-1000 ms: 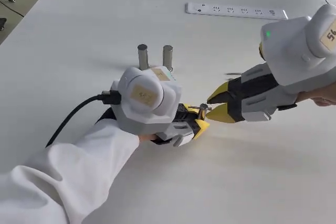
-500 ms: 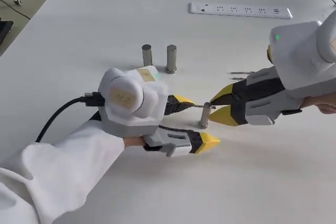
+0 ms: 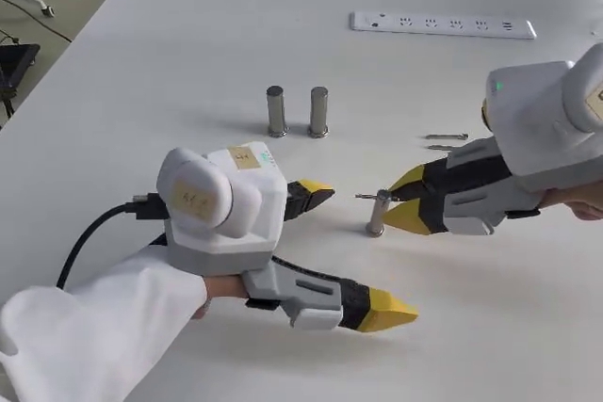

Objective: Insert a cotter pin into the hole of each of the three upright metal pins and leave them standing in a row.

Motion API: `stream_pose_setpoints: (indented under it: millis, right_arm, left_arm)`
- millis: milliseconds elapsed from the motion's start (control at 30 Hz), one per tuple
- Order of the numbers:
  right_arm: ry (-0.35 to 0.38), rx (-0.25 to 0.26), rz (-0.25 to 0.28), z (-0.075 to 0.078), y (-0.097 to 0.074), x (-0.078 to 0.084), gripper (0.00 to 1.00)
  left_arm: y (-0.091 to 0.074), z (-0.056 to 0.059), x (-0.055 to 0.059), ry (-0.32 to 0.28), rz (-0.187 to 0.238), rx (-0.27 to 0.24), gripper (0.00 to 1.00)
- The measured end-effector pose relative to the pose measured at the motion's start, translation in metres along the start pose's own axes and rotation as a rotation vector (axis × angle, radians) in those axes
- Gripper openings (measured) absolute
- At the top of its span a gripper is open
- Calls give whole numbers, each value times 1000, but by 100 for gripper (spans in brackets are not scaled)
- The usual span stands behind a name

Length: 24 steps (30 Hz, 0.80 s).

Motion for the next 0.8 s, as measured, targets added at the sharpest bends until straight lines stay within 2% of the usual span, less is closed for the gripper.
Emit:
stream_pose_setpoints:
  millis: [167,267,333,433,600,800]
  right_arm:
    - [3,-7,-2,-1,4,3,10]
    - [4,-9,0,-2,4,2,8]
    - [4,-7,-1,-1,5,2,7]
    - [3,2,2,1,6,3,6]
    - [-2,5,13,1,8,2,5]
    - [-62,-21,2,6,8,-4,4]
  left_arm:
    - [-6,4,2,8,-18,6,99]
    - [-9,7,1,4,-15,13,99]
    - [-10,7,1,28,-33,13,99]
    - [-13,9,2,25,-41,13,99]
    - [-20,9,0,31,-31,-3,99]
    - [-27,5,-4,28,-18,-22,99]
Point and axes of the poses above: the centre of the closed fingertips' face, and the gripper's own axes: y roughly forward along the fingers, z roughly to its right, x roughly out of its underside, the point moved 4 cm from there along -y, roughly backward along the fingers, and after that the axes turned 15 degrees about z, right-handed, at the moved point
